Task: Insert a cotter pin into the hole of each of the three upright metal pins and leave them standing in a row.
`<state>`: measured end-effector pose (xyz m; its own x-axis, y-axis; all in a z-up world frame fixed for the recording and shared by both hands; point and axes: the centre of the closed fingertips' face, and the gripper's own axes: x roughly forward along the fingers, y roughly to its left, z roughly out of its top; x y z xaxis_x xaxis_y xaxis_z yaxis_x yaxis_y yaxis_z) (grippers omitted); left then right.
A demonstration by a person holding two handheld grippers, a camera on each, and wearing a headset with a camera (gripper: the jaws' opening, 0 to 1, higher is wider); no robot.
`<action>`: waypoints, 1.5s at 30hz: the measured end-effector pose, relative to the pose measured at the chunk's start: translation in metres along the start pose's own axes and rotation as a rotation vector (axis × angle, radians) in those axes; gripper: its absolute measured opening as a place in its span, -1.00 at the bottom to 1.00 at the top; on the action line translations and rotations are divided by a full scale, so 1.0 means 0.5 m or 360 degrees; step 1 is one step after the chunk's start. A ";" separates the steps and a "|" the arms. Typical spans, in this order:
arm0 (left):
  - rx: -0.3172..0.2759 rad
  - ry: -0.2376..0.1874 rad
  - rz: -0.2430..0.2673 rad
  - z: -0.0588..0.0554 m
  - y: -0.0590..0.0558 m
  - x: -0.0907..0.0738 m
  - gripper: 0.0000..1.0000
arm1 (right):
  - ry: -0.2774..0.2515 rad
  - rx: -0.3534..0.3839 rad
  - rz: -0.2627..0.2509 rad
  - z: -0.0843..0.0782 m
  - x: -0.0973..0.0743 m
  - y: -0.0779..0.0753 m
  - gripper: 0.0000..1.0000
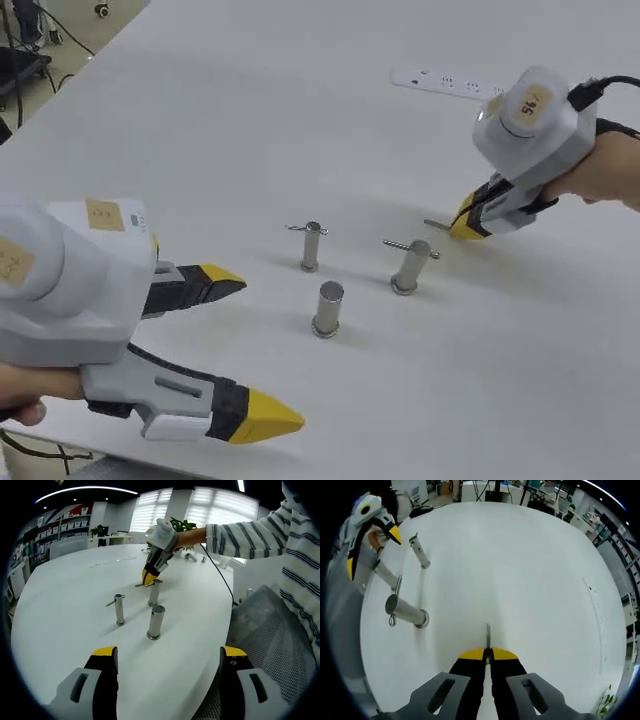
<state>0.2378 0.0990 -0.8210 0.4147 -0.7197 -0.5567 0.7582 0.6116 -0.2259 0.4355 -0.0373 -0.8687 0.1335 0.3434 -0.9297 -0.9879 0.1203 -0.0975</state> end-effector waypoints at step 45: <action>0.0076 -0.0054 0.0055 0.063 -0.003 -0.013 0.55 | -0.0274 -0.0017 -0.0334 0.019 -0.168 0.039 -0.96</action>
<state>0.2499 0.0922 -0.7917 0.4574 -0.7094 -0.5362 0.7658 0.6208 -0.1681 0.4055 -0.0550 -0.7890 0.3459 0.4657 -0.8146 -0.9379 0.1961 -0.2861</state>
